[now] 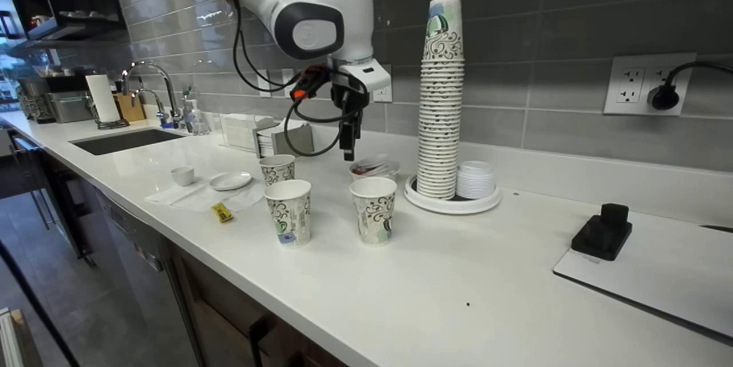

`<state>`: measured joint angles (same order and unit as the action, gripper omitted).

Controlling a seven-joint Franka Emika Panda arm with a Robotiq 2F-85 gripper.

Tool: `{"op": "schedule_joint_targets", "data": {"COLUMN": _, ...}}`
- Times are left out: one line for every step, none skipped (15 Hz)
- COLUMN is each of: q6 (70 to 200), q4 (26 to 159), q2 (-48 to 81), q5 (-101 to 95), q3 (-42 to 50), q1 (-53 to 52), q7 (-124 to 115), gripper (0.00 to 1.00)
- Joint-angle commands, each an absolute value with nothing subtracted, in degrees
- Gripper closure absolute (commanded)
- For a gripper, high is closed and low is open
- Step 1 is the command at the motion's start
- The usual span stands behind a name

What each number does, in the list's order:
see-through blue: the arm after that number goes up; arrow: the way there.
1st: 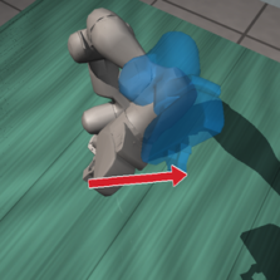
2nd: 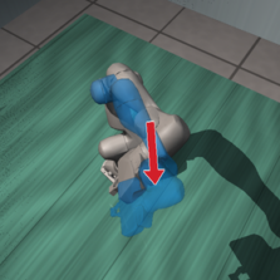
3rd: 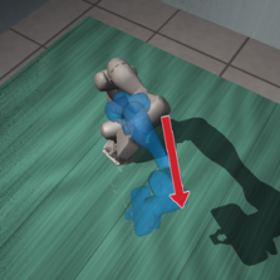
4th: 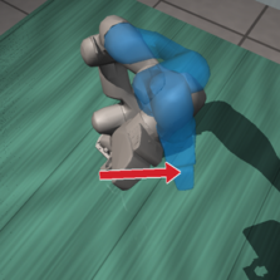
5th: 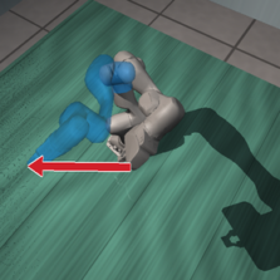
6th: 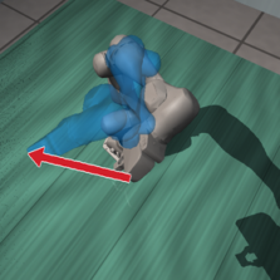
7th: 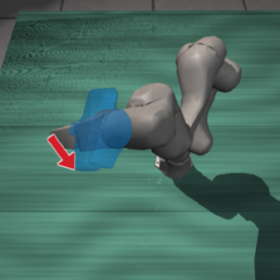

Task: Remove the white lid from the paper cup and then put it in the white bowl near the wall

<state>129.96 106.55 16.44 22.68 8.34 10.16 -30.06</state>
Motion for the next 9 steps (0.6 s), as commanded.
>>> {"op": "schedule_joint_targets", "data": {"q6": 130.85, "q4": 120.48, "q2": 3.12, "q5": 25.79, "q3": 7.82, "q1": 11.34, "q7": -15.7, "gripper": 0.0}}
{"op": "schedule_joint_targets", "data": {"q6": 131.26, "q4": 123.39, "q2": 0.13, "q5": 26.18, "q3": 8.08, "q1": 11.44, "q7": -11.9, "gripper": 0.0}}
{"op": "schedule_joint_targets", "data": {"q6": 131.54, "q4": 126.4, "q2": -3.03, "q5": 26.61, "q3": 8.34, "q1": 11.4, "q7": -8.27, "gripper": 0.0}}
{"op": "schedule_joint_targets", "data": {"q6": 131.84, "q4": 129.38, "q2": -6.28, "q5": 27.33, "q3": 8.66, "q1": 11.26, "q7": -4.75, "gripper": 0.0}}
{"op": "schedule_joint_targets", "data": {"q6": 132.36, "q4": 132.24, "q2": -9.51, "q5": 27.98, "q3": 9.09, "q1": 11.02, "q7": -1.52, "gripper": 0.0}}
{"op": "schedule_joint_targets", "data": {"q6": 133.01, "q4": 135.14, "q2": -12.76, "q5": 28.63, "q3": 9.66, "q1": 10.77, "q7": 1.77, "gripper": 0.0}}
{"op": "schedule_joint_targets", "data": {"q6": 133.2, "q4": 137.72, "q2": -16.0, "q5": 29.02, "q3": 10.36, "q1": 10.57, "q7": 4.98, "gripper": 0.0}}
{"op": "schedule_joint_targets", "data": {"q6": 133.65, "q4": 140.25, "q2": -19.21, "q5": 29.55, "q3": 11.09, "q1": 10.32, "q7": 7.91, "gripper": 0.0}}
{"op": "schedule_joint_targets", "data": {"q6": 131.29, "q4": 132.66, "q2": -11.08, "q5": 26.89, "q3": 10.76, "q1": 10.13, "q7": 1.92, "gripper": 0.0}}
